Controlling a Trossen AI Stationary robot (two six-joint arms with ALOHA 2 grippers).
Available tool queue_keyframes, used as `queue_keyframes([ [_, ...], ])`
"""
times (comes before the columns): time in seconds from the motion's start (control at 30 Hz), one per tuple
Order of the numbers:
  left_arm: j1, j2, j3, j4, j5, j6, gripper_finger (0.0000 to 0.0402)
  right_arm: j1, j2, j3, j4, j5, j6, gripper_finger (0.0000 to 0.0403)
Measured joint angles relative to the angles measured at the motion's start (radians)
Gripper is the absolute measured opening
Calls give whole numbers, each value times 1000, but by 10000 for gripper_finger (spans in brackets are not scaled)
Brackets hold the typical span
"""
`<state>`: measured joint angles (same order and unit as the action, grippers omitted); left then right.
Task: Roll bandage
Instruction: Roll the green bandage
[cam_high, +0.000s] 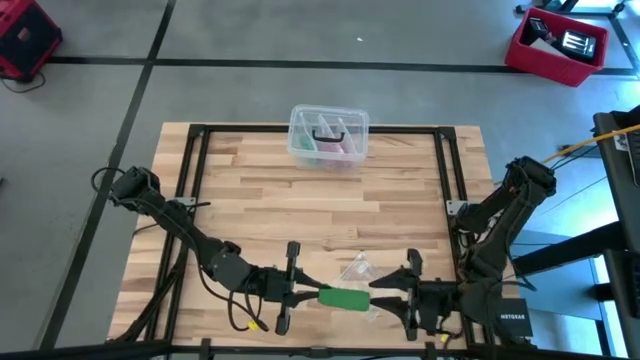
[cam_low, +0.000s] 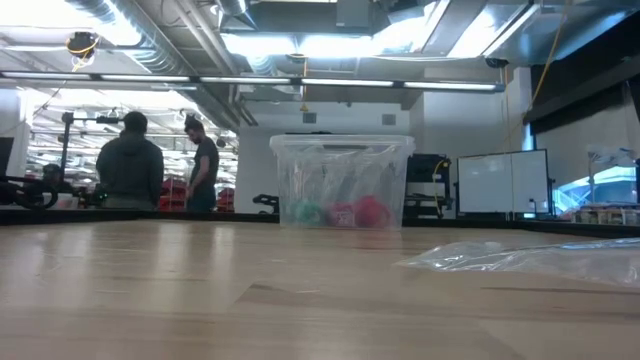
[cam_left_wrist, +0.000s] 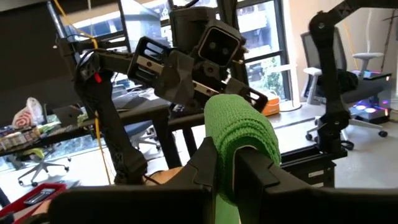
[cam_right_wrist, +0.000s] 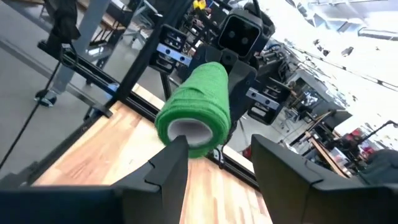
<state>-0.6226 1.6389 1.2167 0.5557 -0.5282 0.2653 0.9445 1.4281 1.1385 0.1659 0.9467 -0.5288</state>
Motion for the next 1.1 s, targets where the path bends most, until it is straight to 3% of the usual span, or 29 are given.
queue_keyframes([
  [0.4, 2, 0, 0, -33, 2, 0, 21, -34, 10, 0, 25, -58, 30, 176],
  [0.83, 8, -1, 1, -39, -16, 6, 21, -52, 15, 42, -33, -66, 237, 176],
  [1.1, 13, -1, -2, -61, -23, -21, 21, -77, 47, 43, -45, -46, 197, 159],
])
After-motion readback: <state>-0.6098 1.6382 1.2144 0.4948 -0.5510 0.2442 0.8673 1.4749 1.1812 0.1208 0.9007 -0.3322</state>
